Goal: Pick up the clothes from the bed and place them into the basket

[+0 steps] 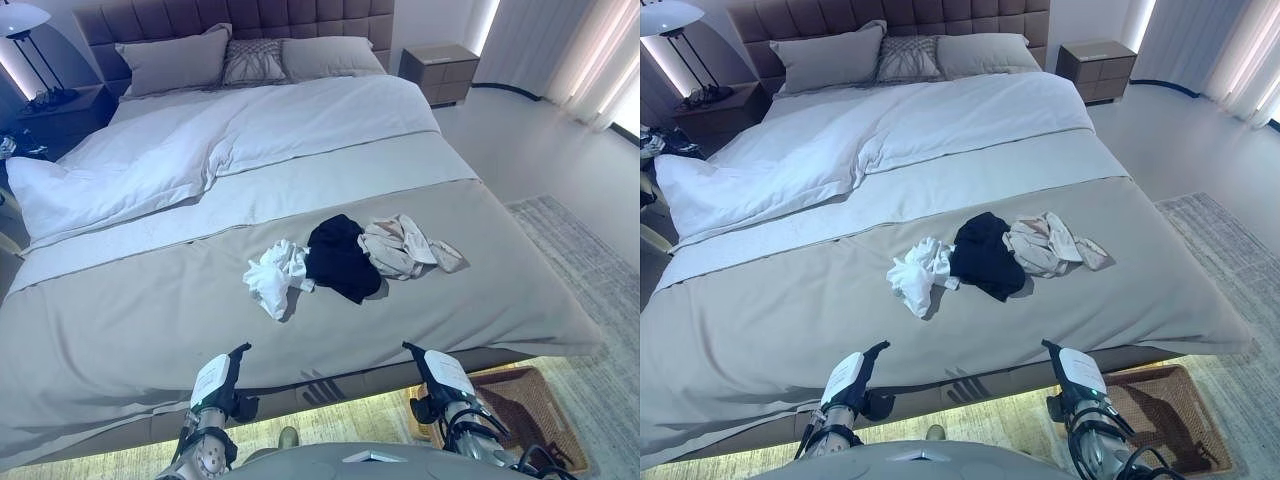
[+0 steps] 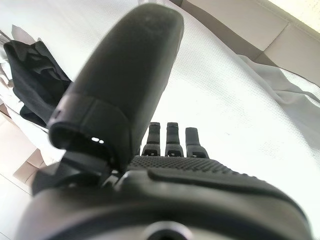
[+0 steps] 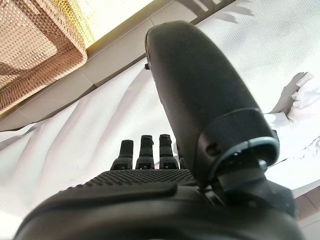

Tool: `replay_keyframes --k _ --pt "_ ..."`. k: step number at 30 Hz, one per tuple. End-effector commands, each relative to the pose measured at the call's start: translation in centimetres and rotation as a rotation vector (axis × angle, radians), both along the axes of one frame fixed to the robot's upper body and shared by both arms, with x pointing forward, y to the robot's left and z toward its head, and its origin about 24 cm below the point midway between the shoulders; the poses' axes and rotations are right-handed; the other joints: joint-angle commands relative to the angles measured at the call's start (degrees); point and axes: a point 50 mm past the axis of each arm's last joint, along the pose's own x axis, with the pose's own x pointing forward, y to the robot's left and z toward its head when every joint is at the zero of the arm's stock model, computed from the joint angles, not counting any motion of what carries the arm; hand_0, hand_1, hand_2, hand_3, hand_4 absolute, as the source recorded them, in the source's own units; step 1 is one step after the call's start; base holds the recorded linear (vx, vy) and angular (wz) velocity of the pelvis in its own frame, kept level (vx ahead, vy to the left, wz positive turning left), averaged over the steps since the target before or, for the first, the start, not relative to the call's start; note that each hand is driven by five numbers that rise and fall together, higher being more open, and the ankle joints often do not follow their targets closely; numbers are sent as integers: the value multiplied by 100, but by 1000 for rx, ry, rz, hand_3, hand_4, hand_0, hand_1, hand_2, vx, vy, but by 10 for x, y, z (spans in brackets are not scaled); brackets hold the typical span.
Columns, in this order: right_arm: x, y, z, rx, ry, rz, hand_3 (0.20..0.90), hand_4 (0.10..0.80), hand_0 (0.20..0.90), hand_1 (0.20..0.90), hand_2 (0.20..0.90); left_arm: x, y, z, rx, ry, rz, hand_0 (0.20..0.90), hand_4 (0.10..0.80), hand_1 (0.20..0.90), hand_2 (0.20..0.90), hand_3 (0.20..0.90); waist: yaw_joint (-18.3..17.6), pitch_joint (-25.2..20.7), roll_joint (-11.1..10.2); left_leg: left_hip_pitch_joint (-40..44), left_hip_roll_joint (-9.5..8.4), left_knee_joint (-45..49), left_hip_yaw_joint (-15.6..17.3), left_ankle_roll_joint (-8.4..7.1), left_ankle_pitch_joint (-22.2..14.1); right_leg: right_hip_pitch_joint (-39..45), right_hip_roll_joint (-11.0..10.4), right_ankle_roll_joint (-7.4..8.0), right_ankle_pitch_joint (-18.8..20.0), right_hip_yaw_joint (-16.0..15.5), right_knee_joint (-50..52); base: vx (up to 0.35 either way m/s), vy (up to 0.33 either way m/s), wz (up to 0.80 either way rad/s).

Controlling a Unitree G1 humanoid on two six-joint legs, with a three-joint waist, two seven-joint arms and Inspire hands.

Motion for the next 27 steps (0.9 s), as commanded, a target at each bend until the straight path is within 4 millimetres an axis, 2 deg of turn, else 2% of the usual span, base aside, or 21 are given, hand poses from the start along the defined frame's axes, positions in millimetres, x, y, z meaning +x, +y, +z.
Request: replay_keyframes --k 1,6,18,23,25,26,27 --pt "36 14 17 54 -191 18 900 800 900 900 900 45 9 23 -3 -182 -2 900 800 900 900 900 118 134 -232 273 -62 35 184 62 -429 -223 -258 250 368 273 121 33 5 0" --pt "48 17 28 50 -281 53 900 800 900 900 900 43 11 23 -6 -182 16 900 800 900 900 900 152 162 -237 285 -76 35 152 61 -425 -204 -276 251 375 234 126 58 10 1" --pt "96 13 69 41 -476 52 900 800 900 900 900 35 10 23 -33 -175 -5 900 800 900 900 900 336 306 -226 188 -160 35 -1 89 -396 -292 -362 279 444 175 127 102 41 3" --pt "148 3 112 20 -610 -2 900 800 900 900 900 61 5 36 -65 -248 -40 900 800 900 900 900 456 649 -205 -187 -197 35 -48 127 -317 -750 -434 300 537 195 230 -47 64 13" --pt "175 -2 137 -5 -666 -40 900 800 900 900 900 79 4 46 -78 -294 -48 900 800 900 900 900 511 878 -183 -391 -224 35 -76 153 -264 -977 -467 314 581 209 280 -177 38 15" --pt "181 -3 142 -13 -677 -47 900 800 900 900 900 82 4 47 -81 -302 -50 900 800 900 900 900 523 926 -179 -430 -228 35 -80 158 -252 -1022 -473 318 589 209 293 -128 35 15" --pt "193 -6 155 -23 -707 -72 900 800 900 900 900 90 2 52 -86 -323 -54 900 800 900 900 900 555 1053 -169 -529 -237 35 -87 168 -225 -1131 -490 328 603 210 332 -104 19 17"
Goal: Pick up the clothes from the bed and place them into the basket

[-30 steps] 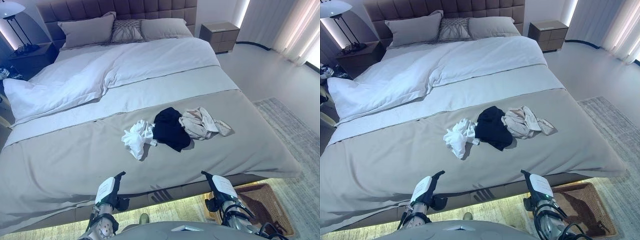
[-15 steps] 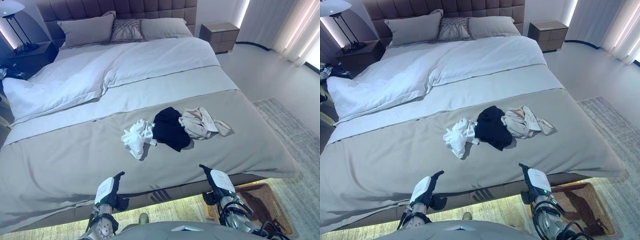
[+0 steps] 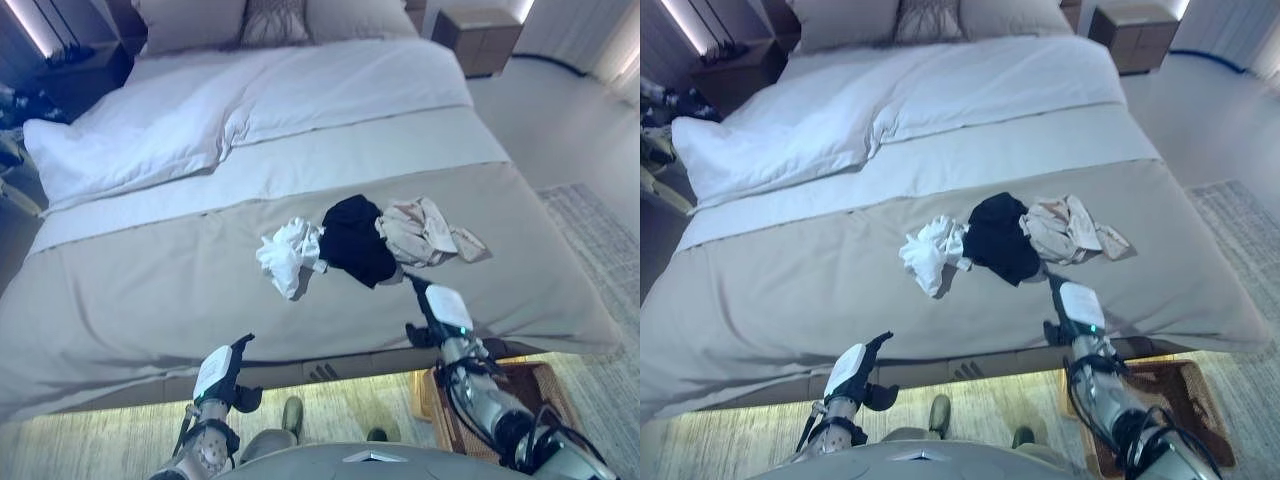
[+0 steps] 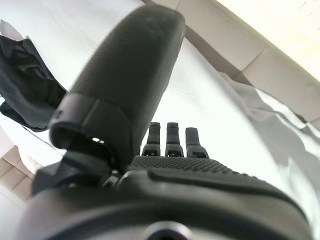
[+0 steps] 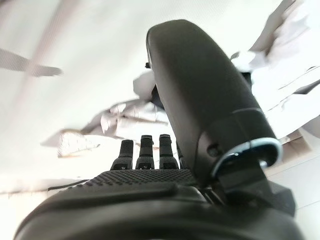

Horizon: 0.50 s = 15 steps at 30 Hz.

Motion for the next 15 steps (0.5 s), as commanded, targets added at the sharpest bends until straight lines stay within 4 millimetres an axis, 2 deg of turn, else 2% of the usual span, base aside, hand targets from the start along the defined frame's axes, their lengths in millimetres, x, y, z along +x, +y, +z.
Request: replay_keyframes --k 1,3,9,12,15 --pt "62 8 71 41 -262 -22 900 800 900 900 900 52 7 35 -31 -214 -13 900 800 900 900 900 272 482 -286 203 -204 6 223 250 -594 -557 -507 312 486 537 300 -111 23 10" --pt "75 6 90 40 -307 -49 900 800 900 900 900 57 5 40 -33 -236 -20 900 800 900 900 900 304 630 -275 95 -209 6 222 257 -557 -675 -521 321 489 553 364 -68 17 4" --pt "103 -17 157 -9 -460 -140 900 800 900 900 900 72 -3 53 -52 -305 -68 900 800 900 900 900 406 1061 -159 -236 -199 37 273 239 -436 -1062 -539 318 426 581 639 -66 35 2" --pt "111 -24 188 -19 -536 -187 900 800 900 900 900 81 -8 61 -62 -351 -86 900 800 900 900 900 441 1323 -105 -568 -201 335 323 222 -425 -1326 -550 280 377 578 875 -128 25 1" --pt "116 -27 210 -7 -598 -222 900 800 900 900 900 89 -10 69 -72 -390 -96 900 800 900 900 900 463 1534 -75 -861 -215 656 325 227 -472 -1564 -543 245 327 562 1124 -103 -1 0"
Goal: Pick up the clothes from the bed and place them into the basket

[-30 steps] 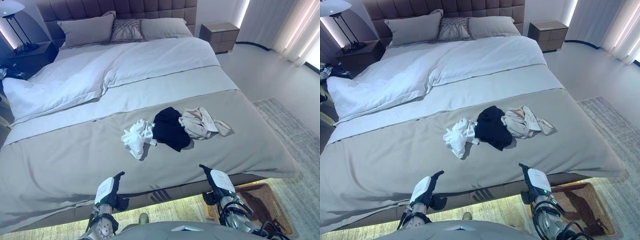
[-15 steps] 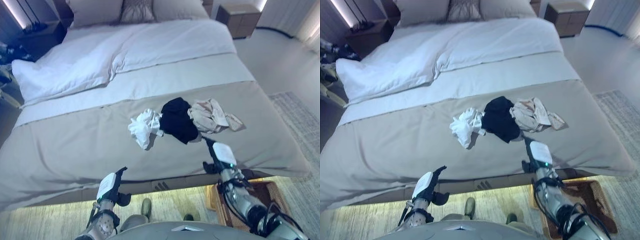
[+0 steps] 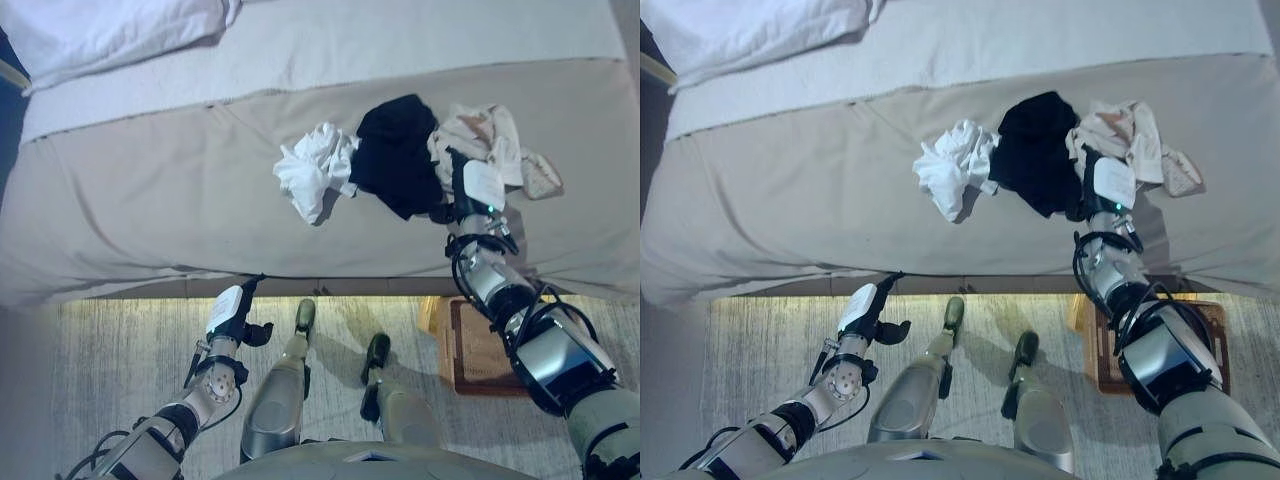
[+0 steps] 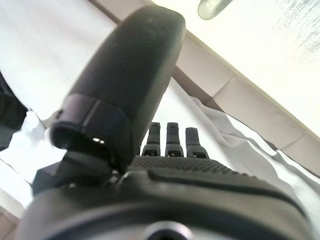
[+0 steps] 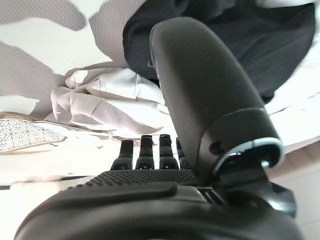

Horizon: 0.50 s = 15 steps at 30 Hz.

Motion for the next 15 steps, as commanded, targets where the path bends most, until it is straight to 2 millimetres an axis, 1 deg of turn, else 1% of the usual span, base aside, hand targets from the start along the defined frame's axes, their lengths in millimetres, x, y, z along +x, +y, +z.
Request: replay_keyframes --k 1,2,5,7,8,12,13,14,15 --pt "11 -13 70 -37 -241 -53 900 800 900 900 900 20 -2 28 -65 -176 -14 900 800 900 900 900 65 36 -180 -91 -164 604 418 285 -734 -624 -474 214 302 571 614 -84 0 0" --pt "12 -16 80 -31 -263 -65 900 800 900 900 900 23 -2 32 -67 -194 -15 900 800 900 900 900 73 103 -161 -194 -171 702 416 283 -742 -719 -466 203 282 574 705 -87 5 0" --pt "13 -22 101 -50 -312 -117 900 800 900 900 900 30 -3 42 -87 -244 -7 900 800 900 900 900 82 226 -98 -405 -215 869 392 299 -748 -955 -439 172 225 576 914 -76 20 -2" --pt "12 -26 108 -54 -333 -144 900 800 900 900 900 32 -4 45 -90 -262 -12 900 800 900 900 900 87 257 -77 -489 -231 951 388 305 -761 -1053 -436 158 202 575 1005 -54 26 -4" --pt "11 -30 115 -63 -365 -177 900 800 900 900 900 34 -6 48 -95 -281 -15 900 800 900 900 900 86 289 -55 -558 -251 1023 377 309 -775 -1126 -423 139 184 588 1069 -38 25 -3" --pt "7 -38 127 -73 -435 -235 900 800 900 900 900 37 -6 57 -106 -344 -4 900 800 900 900 900 68 351 -4 -628 -267 1094 367 321 -789 -1249 -404 117 161 627 1189 -27 39 -4" --pt "5 -40 131 -74 -453 -241 900 800 900 900 900 39 -5 63 -105 -387 10 900 800 900 900 900 59 370 13 -643 -273 1104 375 320 -787 -1274 -401 111 152 639 1214 -19 36 -4" --pt "5 -40 132 -76 -457 -243 900 800 900 900 900 39 -5 65 -103 -403 10 900 800 900 900 900 59 375 17 -650 -277 1112 377 321 -787 -1283 -403 110 150 642 1222 -31 44 -1" --pt "4 -42 137 -92 -475 -253 900 800 900 900 900 43 -4 76 -88 -473 10 900 800 900 900 900 60 390 36 -681 -287 1134 400 324 -784 -1325 -404 99 139 644 1253 -27 35 0"
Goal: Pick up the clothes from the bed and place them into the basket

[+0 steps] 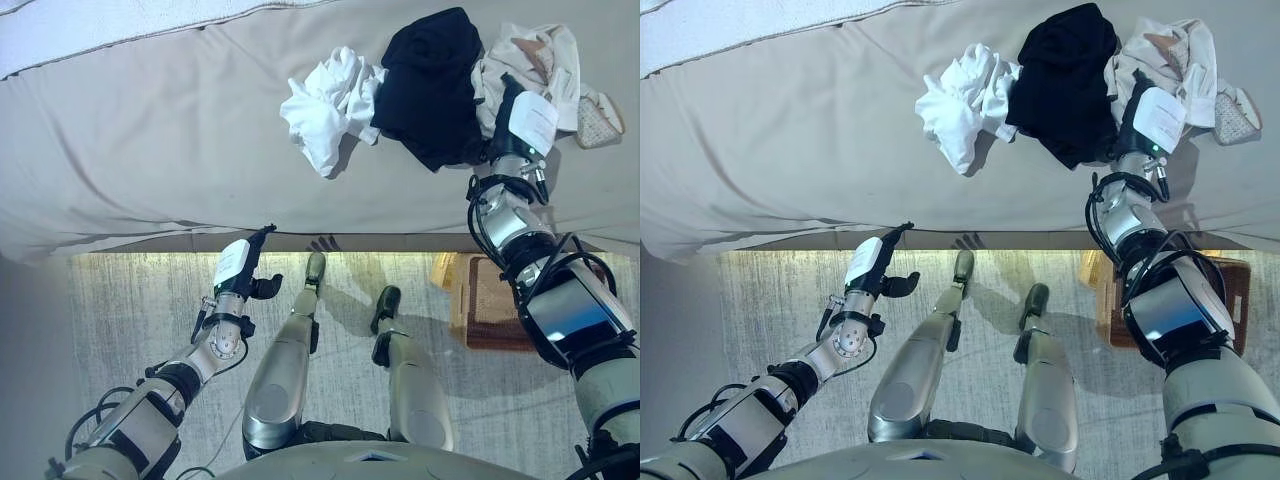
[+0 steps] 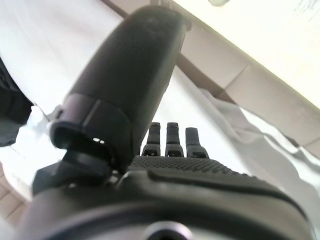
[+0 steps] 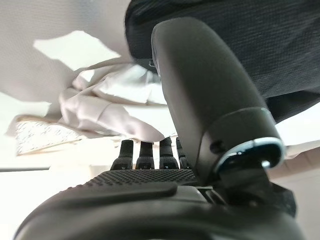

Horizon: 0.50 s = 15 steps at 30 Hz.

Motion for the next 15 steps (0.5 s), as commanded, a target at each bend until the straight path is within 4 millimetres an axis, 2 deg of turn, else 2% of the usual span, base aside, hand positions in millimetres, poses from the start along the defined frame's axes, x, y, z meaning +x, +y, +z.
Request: replay_keyframes --k 1,2,5,15 --pt "-9 -27 78 -119 -271 -99 900 800 900 900 900 5 1 30 -58 -226 24 900 800 900 900 900 7 -200 -42 -138 -72 802 279 267 -826 -322 -43 -52 459 422 39 -49 57 -8" --pt "-9 -29 84 -128 -285 -111 900 800 900 900 900 9 1 40 -61 -277 27 900 800 900 900 900 8 -187 -16 -208 -88 868 294 263 -826 -394 -40 -69 435 419 114 -32 37 -12" --pt "-11 -33 89 -125 -293 -126 900 800 900 900 900 14 -2 50 -64 -307 10 900 800 900 900 900 -6 -175 16 -336 -114 1049 301 258 -856 -498 -31 -113 367 425 291 -26 55 -8" --pt "-10 -46 108 -162 -194 -149 900 800 900 900 900 14 -7 70 -108 -423 -32 900 800 900 900 900 75 -82 110 -562 -140 1264 310 298 -874 -748 31 -183 263 441 620 0 6 -3"
